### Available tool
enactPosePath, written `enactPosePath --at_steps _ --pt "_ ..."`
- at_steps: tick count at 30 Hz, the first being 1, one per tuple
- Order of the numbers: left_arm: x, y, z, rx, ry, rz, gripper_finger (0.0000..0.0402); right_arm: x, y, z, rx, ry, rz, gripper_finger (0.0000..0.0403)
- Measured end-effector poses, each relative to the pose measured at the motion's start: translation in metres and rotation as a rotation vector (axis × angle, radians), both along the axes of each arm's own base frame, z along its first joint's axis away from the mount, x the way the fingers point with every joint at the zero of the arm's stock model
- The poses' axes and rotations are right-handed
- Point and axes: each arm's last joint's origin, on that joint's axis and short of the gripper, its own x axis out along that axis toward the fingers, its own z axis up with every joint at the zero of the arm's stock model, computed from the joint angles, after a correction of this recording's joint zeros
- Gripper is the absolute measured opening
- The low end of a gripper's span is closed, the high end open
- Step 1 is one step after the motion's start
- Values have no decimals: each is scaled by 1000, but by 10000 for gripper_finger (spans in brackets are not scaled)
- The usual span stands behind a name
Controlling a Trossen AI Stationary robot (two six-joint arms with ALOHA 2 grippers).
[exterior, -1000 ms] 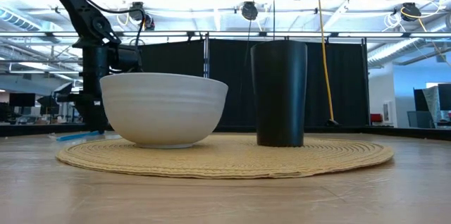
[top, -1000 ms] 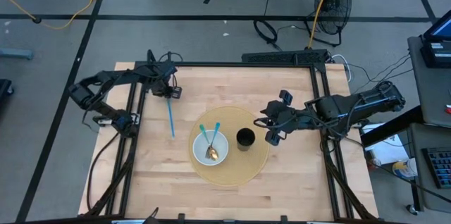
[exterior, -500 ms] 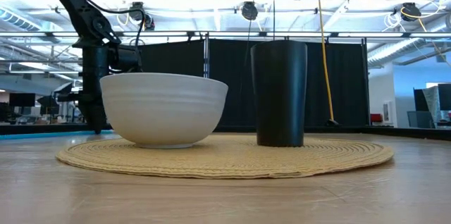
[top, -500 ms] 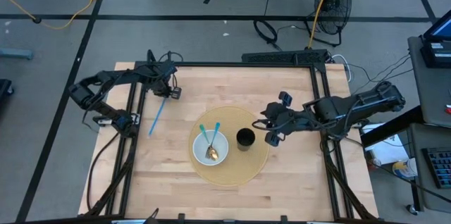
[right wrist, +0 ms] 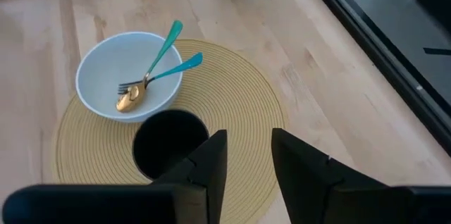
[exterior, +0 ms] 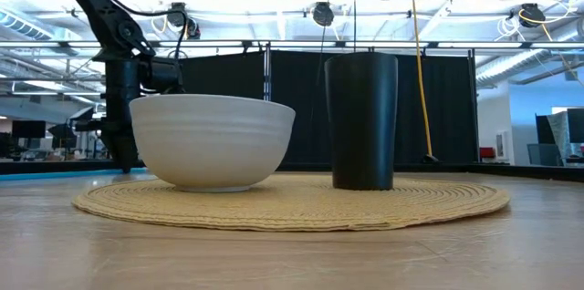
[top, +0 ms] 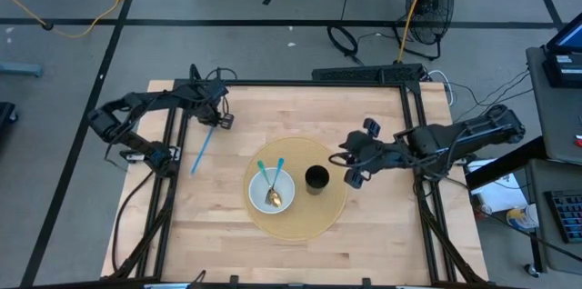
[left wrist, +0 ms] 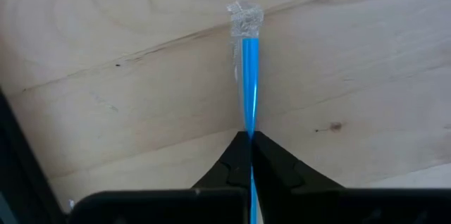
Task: Pick & Place Utensil
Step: Put the blue straw into the black cup on the brown mat
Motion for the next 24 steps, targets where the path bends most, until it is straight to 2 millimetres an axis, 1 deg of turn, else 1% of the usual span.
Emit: enactPosePath --at_steps 3,12,19,24 --pt "2 -3 6 28 -27 -36 5 -2 -1 2 11 -14 -8 105" --pt "12 -11 42 195 -242 -141 2 0 0 6 22 -57 -8 104" --pt "18 -24 79 352 -457 -241 3 1 0 7 12 -74 -18 98" --pt "16 -37 109 499 -596 -295 3 1 -2 7 -16 -81 -44 97"
